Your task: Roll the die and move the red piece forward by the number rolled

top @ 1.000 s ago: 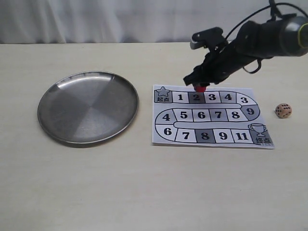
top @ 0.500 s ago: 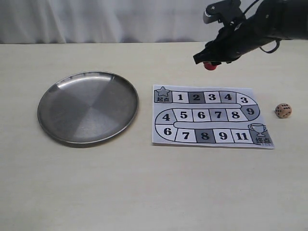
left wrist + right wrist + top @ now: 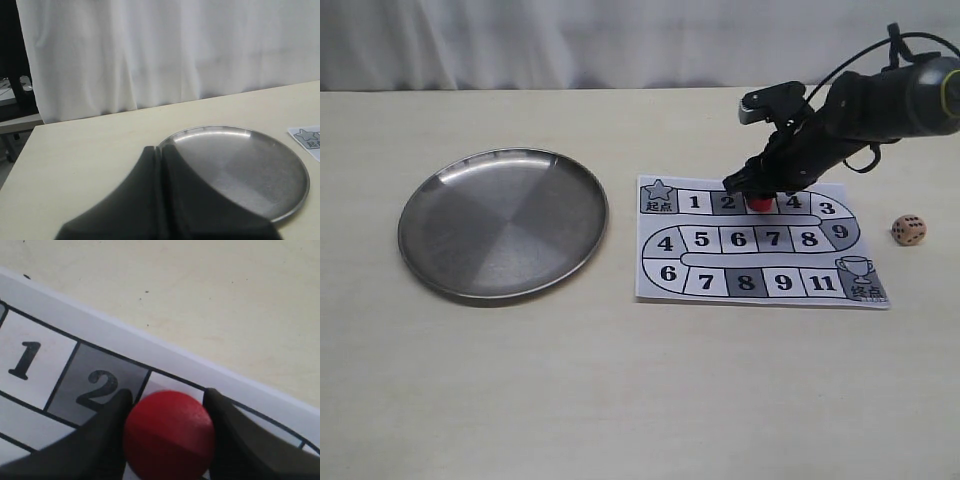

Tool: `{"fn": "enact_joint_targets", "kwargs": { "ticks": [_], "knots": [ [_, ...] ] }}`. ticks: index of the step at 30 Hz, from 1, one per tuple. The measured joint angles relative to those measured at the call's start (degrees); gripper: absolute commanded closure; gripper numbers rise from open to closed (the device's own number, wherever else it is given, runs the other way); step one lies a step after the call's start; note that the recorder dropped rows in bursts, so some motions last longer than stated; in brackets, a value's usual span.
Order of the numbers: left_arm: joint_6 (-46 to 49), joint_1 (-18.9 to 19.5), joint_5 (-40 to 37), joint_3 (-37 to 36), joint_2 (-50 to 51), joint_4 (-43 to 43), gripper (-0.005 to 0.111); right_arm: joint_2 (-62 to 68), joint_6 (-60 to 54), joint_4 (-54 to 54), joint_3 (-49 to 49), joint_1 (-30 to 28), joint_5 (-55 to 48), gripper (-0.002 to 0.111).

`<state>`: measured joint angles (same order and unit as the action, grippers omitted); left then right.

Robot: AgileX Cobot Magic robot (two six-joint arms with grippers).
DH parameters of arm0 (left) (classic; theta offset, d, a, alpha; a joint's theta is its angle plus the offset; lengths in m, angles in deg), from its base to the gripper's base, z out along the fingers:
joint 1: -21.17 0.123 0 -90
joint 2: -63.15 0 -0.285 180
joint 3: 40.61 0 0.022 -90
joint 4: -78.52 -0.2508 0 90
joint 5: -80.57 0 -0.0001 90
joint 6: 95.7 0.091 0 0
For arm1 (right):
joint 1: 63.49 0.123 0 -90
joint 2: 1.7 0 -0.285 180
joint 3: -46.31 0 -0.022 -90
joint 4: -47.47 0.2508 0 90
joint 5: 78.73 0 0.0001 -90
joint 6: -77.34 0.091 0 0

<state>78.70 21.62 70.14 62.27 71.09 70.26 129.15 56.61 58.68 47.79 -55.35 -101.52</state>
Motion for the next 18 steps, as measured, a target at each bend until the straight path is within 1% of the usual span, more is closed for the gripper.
{"fn": "enact_joint_targets", "kwargs": {
  "ticks": [8, 10, 12, 14, 18],
  "knots": [
    [0.0, 0.0, 0.0, 0.0, 0.0, 0.0, 0.107, -0.7, 0.0, -0.2, 0.0, 0.0, -0.7, 0.104],
    [0.0, 0.0, 0.0, 0.0, 0.0, 0.0, 0.107, -3.5, 0.4, -0.9, -0.2, -0.2, -2.0, 0.104],
    [0.0, 0.0, 0.0, 0.0, 0.0, 0.0, 0.107, -8.4, 0.9, -1.0, -0.2, -1.2, -2.1, 0.104],
    [0.0, 0.0, 0.0, 0.0, 0.0, 0.0, 0.107, -14.1, 1.9, -1.0, -0.1, -3.4, -2.0, 0.104],
    [0.0, 0.0, 0.0, 0.0, 0.0, 0.0, 0.107, -16.7, 3.6, -1.2, -0.9, -6.0, -1.4, 0.104]
  ]
}}
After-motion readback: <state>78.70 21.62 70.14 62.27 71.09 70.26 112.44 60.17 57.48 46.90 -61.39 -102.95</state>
